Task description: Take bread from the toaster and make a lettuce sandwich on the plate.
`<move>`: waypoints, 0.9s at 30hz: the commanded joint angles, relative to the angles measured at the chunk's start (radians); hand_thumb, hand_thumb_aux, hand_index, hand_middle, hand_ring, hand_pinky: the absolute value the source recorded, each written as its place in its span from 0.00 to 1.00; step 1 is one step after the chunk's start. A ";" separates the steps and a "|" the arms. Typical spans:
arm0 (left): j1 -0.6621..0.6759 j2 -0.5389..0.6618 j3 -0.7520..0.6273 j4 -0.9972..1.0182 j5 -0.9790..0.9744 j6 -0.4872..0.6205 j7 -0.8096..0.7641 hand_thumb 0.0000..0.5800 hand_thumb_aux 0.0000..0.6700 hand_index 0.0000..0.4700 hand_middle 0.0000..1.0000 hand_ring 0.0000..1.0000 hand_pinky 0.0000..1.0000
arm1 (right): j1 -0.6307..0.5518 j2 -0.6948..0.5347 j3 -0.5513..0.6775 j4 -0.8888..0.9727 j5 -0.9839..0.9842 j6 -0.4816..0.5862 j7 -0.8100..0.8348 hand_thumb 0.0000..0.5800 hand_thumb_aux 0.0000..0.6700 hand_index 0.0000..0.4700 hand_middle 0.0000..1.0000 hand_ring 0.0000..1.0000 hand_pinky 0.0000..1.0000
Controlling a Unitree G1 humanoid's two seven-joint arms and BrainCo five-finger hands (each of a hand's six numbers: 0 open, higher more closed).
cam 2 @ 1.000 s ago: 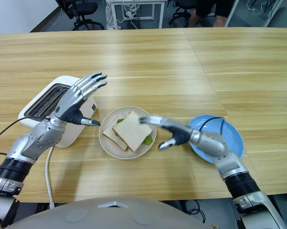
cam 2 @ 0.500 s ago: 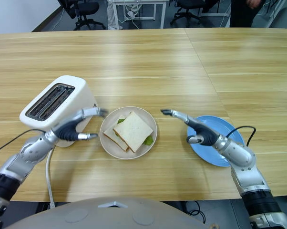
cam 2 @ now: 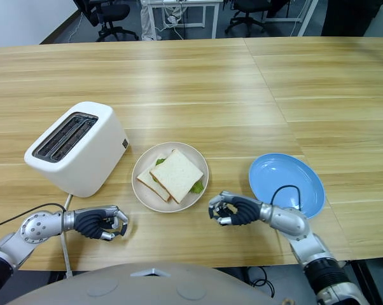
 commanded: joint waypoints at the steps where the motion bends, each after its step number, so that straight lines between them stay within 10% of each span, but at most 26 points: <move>1: -0.080 -0.068 0.017 0.093 0.198 -0.016 0.141 1.00 1.00 0.98 1.00 1.00 1.00 | -0.050 0.059 0.045 0.080 -0.070 -0.029 -0.024 1.00 1.00 0.98 1.00 1.00 1.00; 11: -0.259 -0.155 -0.036 0.299 0.573 -0.057 0.516 1.00 1.00 0.98 1.00 1.00 1.00 | -0.204 0.170 0.054 0.313 -0.218 -0.091 -0.216 1.00 1.00 0.98 1.00 1.00 1.00; 25: -0.360 -0.232 0.006 0.366 0.514 -0.212 0.691 1.00 1.00 0.98 1.00 1.00 1.00 | -0.409 0.206 -0.048 0.602 -0.242 -0.175 -0.538 1.00 1.00 0.98 0.98 0.98 0.98; 26: -0.362 -0.237 0.023 0.354 0.480 -0.225 0.692 1.00 1.00 0.98 1.00 1.00 1.00 | -0.398 0.206 -0.060 0.579 -0.195 -0.190 -0.515 0.99 0.91 0.89 0.97 0.97 0.97; 27: -0.360 -0.243 0.045 0.332 0.439 -0.232 0.694 0.97 0.84 0.82 1.00 1.00 1.00 | -0.382 0.205 -0.076 0.541 -0.138 -0.203 -0.493 0.82 0.58 0.56 0.89 0.89 0.89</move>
